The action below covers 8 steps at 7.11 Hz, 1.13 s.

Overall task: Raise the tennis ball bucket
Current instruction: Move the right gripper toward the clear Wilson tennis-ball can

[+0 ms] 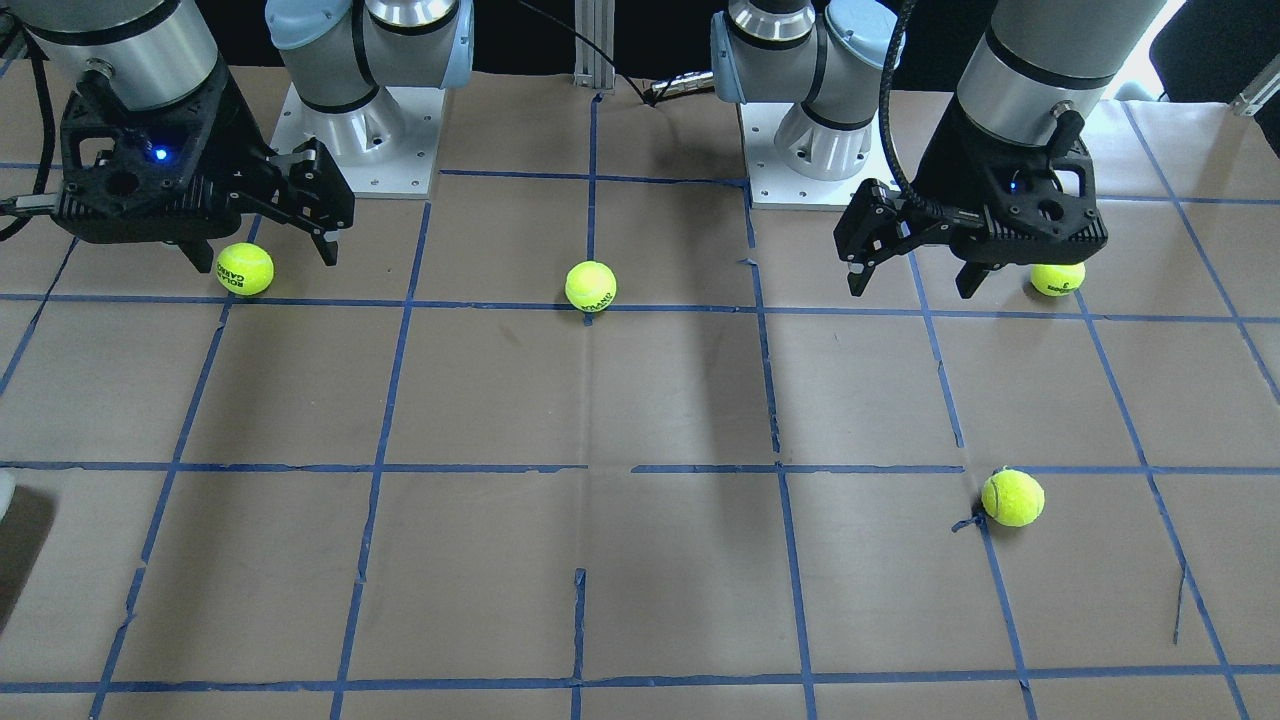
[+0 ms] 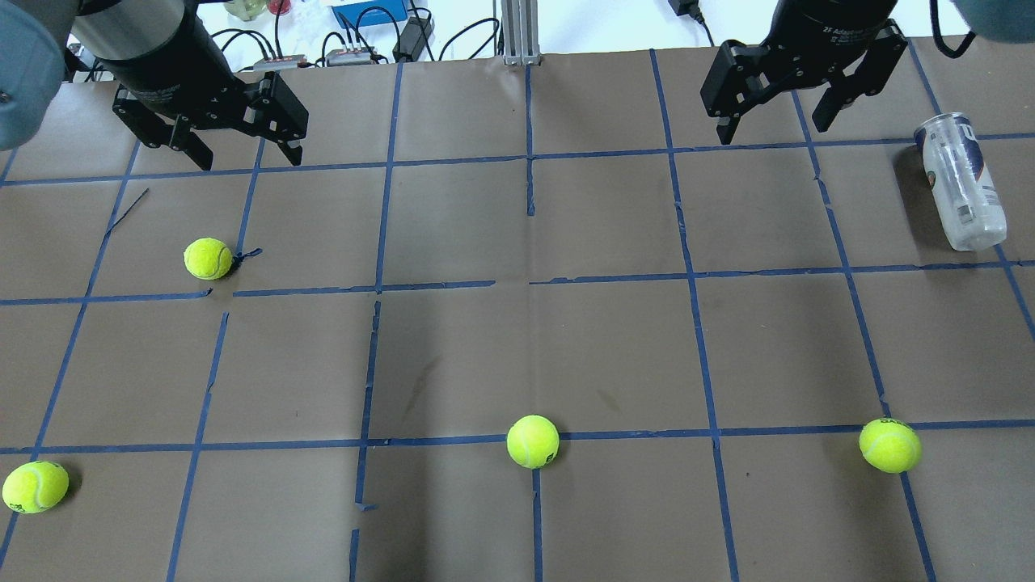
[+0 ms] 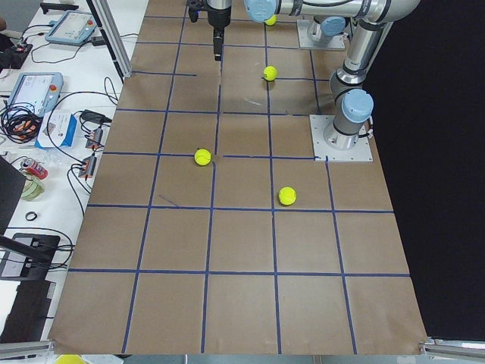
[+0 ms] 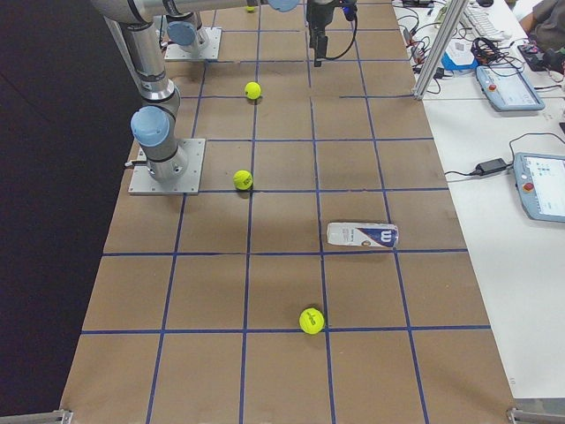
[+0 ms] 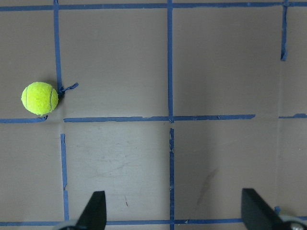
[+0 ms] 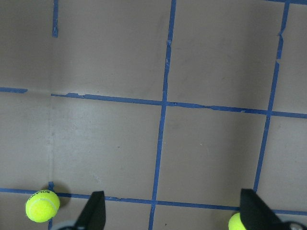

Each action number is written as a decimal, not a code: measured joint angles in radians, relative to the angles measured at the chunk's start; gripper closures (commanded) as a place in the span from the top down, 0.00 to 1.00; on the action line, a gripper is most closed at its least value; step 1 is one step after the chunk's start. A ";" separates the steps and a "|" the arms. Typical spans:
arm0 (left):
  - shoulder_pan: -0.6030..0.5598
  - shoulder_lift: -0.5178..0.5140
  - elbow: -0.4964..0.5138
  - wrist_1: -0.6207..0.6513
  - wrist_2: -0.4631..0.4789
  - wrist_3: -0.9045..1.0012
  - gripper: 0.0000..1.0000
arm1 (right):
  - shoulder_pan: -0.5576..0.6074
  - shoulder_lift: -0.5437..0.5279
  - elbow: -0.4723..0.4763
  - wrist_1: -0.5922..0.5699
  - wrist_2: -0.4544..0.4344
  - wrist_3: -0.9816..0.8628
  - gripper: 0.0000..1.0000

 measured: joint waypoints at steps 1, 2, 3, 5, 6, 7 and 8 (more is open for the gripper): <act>-0.001 0.001 -0.001 0.000 -0.001 -0.003 1.00 | -0.005 0.000 -0.002 -0.002 0.000 -0.001 1.00; -0.001 0.001 -0.003 0.001 -0.001 -0.006 1.00 | -0.011 0.000 -0.005 -0.004 0.001 -0.002 1.00; -0.001 0.002 -0.003 0.002 0.001 -0.006 1.00 | -0.017 0.001 -0.009 -0.007 0.001 -0.003 1.00; 0.000 0.002 -0.003 0.005 0.004 -0.004 1.00 | -0.055 0.031 -0.019 -0.019 -0.006 -0.013 1.00; 0.001 0.003 -0.005 0.006 0.004 -0.001 1.00 | -0.102 0.079 -0.031 -0.028 -0.025 -0.028 1.00; 0.002 0.003 -0.005 0.007 0.003 0.002 1.00 | -0.182 0.142 -0.055 -0.042 -0.053 -0.052 1.00; 0.002 0.003 -0.005 0.009 0.002 0.003 1.00 | -0.270 0.217 -0.089 -0.052 -0.070 -0.095 1.00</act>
